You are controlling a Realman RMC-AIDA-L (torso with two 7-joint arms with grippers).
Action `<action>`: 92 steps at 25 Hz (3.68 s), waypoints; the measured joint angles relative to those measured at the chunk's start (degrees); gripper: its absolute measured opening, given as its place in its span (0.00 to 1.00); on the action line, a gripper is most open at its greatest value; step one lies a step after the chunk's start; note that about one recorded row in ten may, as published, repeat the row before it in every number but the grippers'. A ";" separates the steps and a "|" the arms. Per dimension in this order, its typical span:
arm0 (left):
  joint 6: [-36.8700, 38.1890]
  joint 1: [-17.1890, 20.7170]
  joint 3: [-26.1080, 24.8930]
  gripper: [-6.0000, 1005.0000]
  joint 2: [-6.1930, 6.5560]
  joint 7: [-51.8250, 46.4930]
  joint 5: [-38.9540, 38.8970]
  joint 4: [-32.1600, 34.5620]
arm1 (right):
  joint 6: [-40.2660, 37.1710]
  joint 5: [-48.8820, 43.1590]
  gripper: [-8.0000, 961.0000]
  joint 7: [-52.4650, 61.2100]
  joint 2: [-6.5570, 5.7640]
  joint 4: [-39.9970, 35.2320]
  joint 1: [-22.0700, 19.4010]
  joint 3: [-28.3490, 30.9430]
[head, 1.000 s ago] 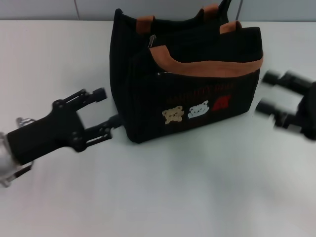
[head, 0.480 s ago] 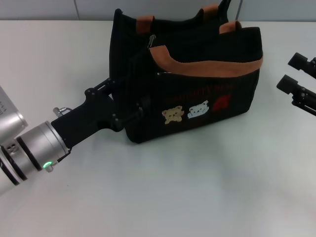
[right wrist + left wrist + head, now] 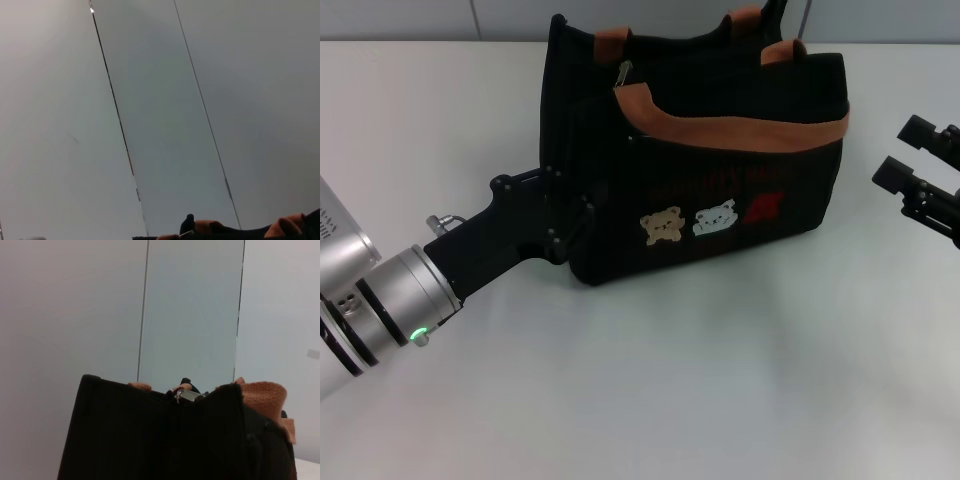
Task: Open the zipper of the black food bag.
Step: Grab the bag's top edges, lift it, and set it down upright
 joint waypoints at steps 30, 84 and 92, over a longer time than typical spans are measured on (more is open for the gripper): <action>7.91 6.32 2.54 0.11 1.54 -19.10 0.46 23.30 | 0.65 0.00 0.79 0.34 0.52 0.00 -0.14 0.34; 26.89 6.25 16.58 0.10 1.35 -26.24 0.01 53.81 | 13.67 -6.01 0.79 -1.67 1.78 14.26 9.23 -9.00; 26.87 6.54 15.23 0.10 1.56 -26.28 -0.04 52.76 | 2.36 -9.43 0.79 -2.29 1.67 3.24 8.38 -15.39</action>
